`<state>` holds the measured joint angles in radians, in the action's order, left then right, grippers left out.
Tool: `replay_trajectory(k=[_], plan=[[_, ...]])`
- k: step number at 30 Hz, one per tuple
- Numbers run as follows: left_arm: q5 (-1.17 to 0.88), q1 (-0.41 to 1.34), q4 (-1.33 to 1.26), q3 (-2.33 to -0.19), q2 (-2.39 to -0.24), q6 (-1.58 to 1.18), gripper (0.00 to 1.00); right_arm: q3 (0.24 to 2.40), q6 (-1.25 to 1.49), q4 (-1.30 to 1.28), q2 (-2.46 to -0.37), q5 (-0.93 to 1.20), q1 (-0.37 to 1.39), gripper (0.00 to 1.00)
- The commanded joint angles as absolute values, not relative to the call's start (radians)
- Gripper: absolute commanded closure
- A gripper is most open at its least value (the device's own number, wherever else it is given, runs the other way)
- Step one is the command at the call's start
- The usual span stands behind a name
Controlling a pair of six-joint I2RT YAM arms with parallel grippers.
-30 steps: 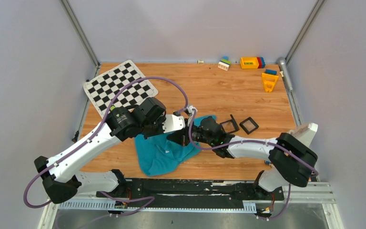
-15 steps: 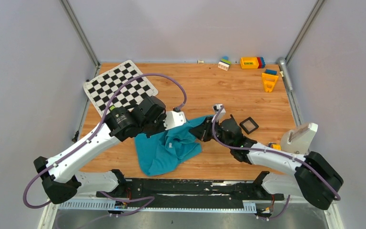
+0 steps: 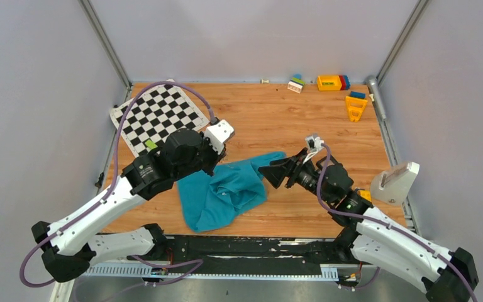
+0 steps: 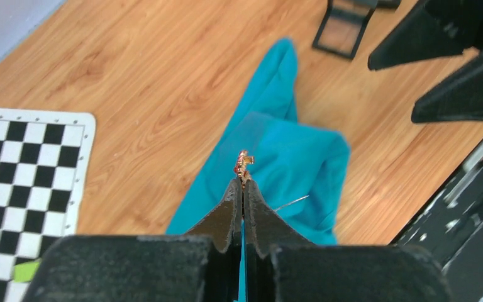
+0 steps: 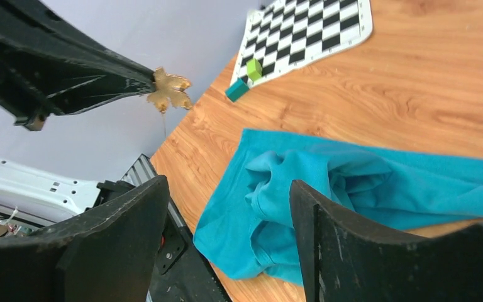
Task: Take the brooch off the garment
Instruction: Remove the brooch from the clothes.
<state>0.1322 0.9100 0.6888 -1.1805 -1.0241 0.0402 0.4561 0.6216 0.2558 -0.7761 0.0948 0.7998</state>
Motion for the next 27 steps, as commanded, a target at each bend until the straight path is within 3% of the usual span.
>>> replay_trajectory(k=[1,8,15,20,27], plan=[[0.123,0.911,0.42,-1.118,-0.959,-0.153,1.0,0.454,0.532,0.233,-0.683,0.101,0.797,0.29],[0.156,0.904,0.099,-0.94,-0.829,-0.365,1.0,0.465,0.426,0.284,-0.651,0.183,0.798,0.3],[0.025,0.834,0.017,-0.901,-0.807,-0.613,1.0,0.484,0.374,0.285,-0.648,0.234,0.798,0.29],[-0.133,0.806,-0.29,-0.738,-0.756,-0.799,1.0,0.499,0.346,0.283,-0.663,0.272,0.797,0.29],[-0.241,0.802,-0.527,-0.626,-0.768,-0.928,1.0,0.533,0.27,0.297,-0.688,0.31,0.799,0.27]])
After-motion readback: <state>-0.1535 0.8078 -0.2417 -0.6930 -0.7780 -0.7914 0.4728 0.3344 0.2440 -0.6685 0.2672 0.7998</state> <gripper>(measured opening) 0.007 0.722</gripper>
